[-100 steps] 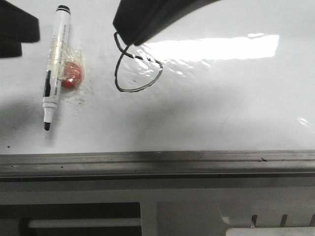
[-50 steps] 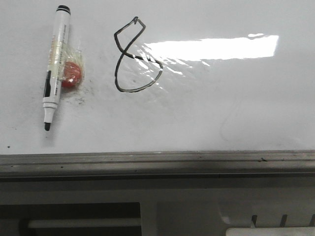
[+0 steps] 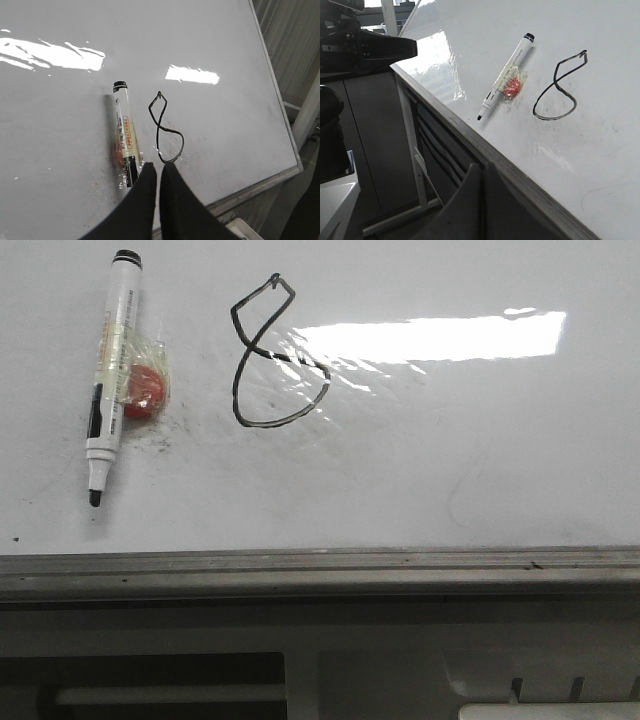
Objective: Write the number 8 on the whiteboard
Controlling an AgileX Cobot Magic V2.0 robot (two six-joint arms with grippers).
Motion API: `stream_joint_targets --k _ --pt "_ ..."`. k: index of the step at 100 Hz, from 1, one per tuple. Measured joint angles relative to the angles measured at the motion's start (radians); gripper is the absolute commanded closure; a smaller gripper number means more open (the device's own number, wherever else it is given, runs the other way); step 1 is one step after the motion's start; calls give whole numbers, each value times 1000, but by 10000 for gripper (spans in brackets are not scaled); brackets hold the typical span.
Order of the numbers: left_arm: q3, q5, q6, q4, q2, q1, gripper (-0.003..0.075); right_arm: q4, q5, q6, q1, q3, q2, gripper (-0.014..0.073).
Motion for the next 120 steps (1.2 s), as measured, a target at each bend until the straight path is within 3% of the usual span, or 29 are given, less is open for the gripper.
stream_joint_targets --k 52,66,89,108,120 --pt "3 -2 0 0 0 2 741 0 6 0 0 6 0 657" --pt "15 -2 0 118 0 32 741 0 6 0 0 6 0 657" --pt "67 -2 -51 262 -3 272 741 0 8 0 0 6 0 657" --pt "73 60 -246 430 -78 449 741 0 8 2 0 6 0 657" --pt "73 142 -299 483 -114 555 741 0 8 2 0 6 0 657"
